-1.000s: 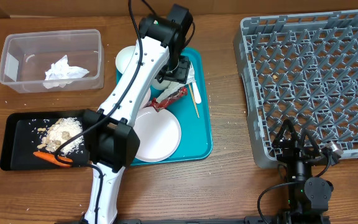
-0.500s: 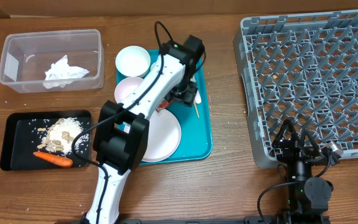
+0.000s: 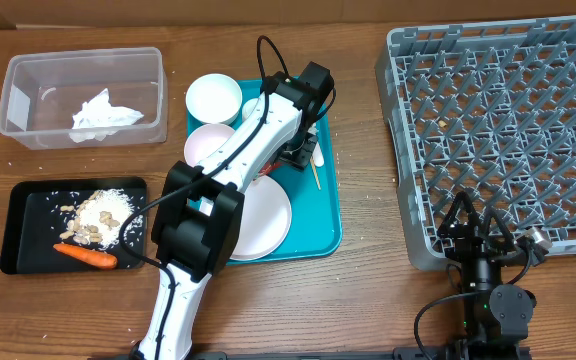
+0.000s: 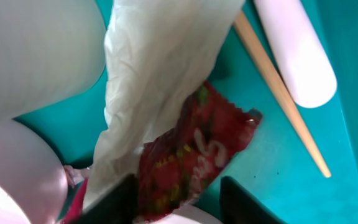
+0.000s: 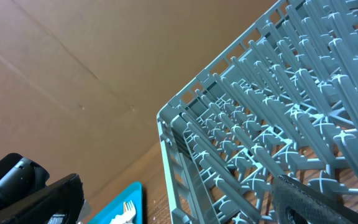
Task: Sort waste into correct bins and load items into the dishwasher rack
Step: 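Grasp the red snack wrapper on the teal tray with the left gripper, then carry the red wrapper left toward the clear plastic bin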
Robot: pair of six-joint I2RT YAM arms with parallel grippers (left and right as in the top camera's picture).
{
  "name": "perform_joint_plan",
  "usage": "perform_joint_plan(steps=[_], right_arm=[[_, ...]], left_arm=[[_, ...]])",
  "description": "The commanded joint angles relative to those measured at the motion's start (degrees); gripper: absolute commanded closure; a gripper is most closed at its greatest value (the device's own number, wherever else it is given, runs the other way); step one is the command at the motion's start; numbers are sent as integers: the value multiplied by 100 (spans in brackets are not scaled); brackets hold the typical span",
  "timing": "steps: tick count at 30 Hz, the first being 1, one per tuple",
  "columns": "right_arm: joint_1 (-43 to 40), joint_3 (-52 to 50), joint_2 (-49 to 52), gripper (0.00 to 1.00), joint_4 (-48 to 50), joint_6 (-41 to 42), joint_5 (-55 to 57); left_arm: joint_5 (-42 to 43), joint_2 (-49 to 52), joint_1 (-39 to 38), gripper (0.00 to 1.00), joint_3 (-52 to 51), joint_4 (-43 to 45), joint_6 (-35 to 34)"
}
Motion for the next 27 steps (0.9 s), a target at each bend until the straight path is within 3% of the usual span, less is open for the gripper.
perform_joint_plan(steps=[1,2,3,9,16,19,27], right_arm=[[-17,-57,11,0,37,-42,39],[-17,-57,11,0,37,-42,39],[-17,-57,11,0,37,-42,39],[-17,-57,11,0,37,-42,39],[-17,-57,11,0,37,-42,39],[-17,-57,11,0,37,-42,39],[-17,-57,11,0,37,-42,39]], left_arm=[[-98,28,-26,81,-28,-61,26],[-85,24,-26,92,-28,-114,22],[-57,15,-26,96,-28,-164,22],[195,-68,-26,96,306,-647,-129],[1172,-157,11,96,1480,-1438,-125],[1211,-157,83,96,1974,-1725,-129],[1252,-179,1432,96,4019,-2531,-249]])
